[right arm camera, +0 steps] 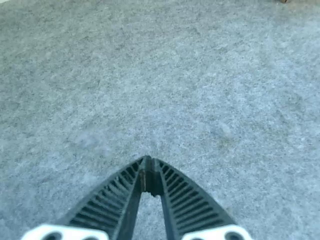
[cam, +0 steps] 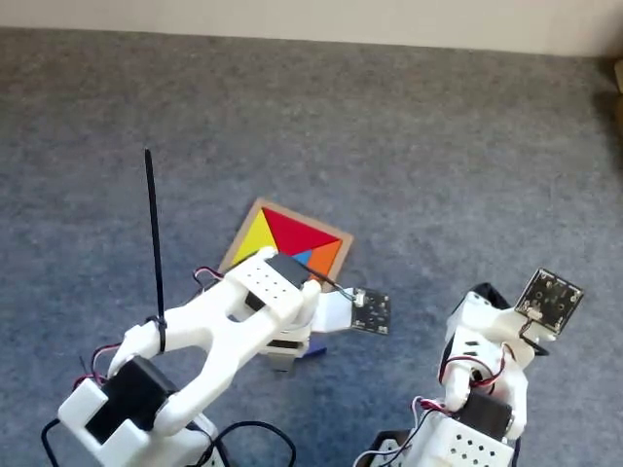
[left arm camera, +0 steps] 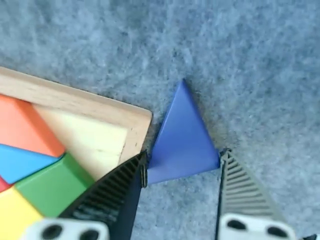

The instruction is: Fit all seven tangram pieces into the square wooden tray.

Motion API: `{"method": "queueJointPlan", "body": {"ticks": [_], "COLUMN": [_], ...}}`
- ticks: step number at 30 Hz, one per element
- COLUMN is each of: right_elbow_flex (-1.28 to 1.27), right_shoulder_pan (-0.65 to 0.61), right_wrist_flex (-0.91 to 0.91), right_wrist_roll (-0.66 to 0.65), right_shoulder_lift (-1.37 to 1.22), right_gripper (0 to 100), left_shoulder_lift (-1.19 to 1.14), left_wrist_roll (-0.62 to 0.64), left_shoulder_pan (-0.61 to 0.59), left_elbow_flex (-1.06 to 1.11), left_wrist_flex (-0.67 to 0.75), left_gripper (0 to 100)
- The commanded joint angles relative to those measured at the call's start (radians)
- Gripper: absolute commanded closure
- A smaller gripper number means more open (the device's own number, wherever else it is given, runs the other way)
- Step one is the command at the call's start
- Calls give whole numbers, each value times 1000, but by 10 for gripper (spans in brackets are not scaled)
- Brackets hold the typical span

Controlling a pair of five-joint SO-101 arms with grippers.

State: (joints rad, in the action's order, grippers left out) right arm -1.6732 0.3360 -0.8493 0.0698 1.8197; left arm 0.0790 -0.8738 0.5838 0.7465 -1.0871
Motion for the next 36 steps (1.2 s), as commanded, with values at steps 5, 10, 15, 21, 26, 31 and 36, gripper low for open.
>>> {"method": "queueJointPlan", "body": {"ticks": [5,10,15,21,26,31,36], "right_elbow_flex": [-125,-125,-125,-125,-125,-125,-125], "right_shoulder_pan": [7,7,7,7,7,8,8], "right_wrist_flex": [24,24,24,24,24,24,24], "right_wrist_roll": [-11,-11,-11,-11,-11,-11,-11], "right_shoulder_lift": [16,16,16,16,16,16,16], "right_gripper": [990,990,990,990,990,990,990], "left_shoulder_lift": [-4,4,7,-2,-4,-5,-5], "left_wrist_roll": [66,124,130,130,130,130,130], "left_shoulder_pan": [44,47,44,45,48,48,48], "left_elbow_flex": [-36,-38,-38,-38,-38,-31,-25], "left_wrist_flex": [18,18,18,25,25,21,17], "left_gripper": [757,719,720,748,752,805,841]}}
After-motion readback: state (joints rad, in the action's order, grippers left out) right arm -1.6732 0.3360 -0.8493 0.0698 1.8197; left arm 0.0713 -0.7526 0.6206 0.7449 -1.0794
